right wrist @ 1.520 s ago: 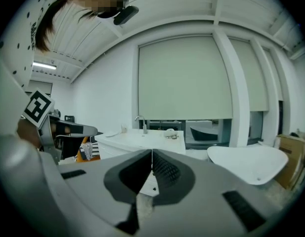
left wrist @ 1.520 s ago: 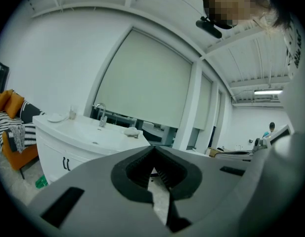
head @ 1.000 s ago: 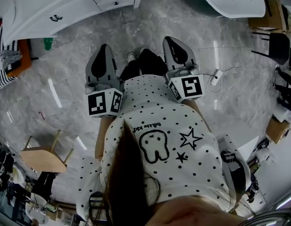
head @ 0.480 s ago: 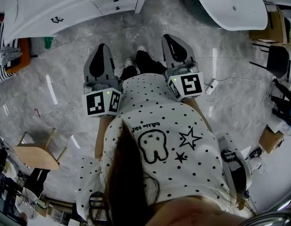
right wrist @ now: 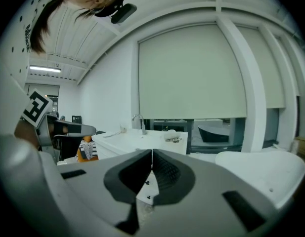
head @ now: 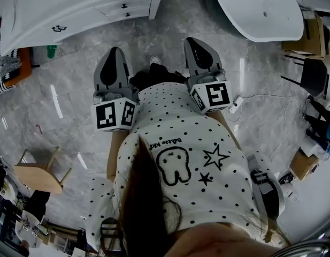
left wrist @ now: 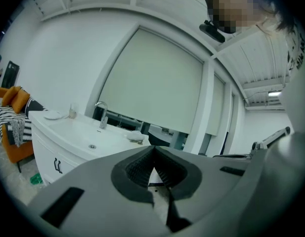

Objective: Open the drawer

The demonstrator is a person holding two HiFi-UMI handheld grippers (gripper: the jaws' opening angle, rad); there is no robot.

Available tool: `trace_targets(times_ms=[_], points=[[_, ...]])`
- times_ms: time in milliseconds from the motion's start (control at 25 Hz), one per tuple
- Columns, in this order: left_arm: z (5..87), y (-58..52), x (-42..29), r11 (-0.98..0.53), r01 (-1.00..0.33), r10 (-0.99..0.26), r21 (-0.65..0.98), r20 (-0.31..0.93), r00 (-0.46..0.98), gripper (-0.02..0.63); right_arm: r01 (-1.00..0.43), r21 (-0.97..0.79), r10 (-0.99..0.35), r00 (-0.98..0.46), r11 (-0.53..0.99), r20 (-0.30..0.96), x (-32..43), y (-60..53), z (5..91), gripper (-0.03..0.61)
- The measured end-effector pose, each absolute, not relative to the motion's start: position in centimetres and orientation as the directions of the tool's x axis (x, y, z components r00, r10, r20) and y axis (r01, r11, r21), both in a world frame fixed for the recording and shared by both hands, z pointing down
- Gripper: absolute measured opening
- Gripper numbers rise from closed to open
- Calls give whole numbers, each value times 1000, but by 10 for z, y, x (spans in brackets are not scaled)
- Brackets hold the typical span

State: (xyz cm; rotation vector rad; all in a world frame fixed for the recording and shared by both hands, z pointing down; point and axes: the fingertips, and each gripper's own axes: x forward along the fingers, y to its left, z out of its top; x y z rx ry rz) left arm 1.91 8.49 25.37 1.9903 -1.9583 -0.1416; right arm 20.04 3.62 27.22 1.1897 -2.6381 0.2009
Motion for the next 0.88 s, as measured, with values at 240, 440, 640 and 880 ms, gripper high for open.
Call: trace_targets(times_ms=[240,440,640,880], points=[[253,73,29,17,-954,-987,298,157,31,5,-743,-28,-710,-649,668,274,209,23,276,14],[250,68,16,39,-960,-989,278,148,3,5,-744,-36,-711,-650,667,270,201,15,274,14],[260,46,12,24,-956,-986,292,163,25,5,-752,-38,-716,-640,658,279,196,-3,285,14],[263,10,-12,2,-946,-980,324,188,62,5,-770,-31,-730,-616,637,297,172,-36,282,14]])
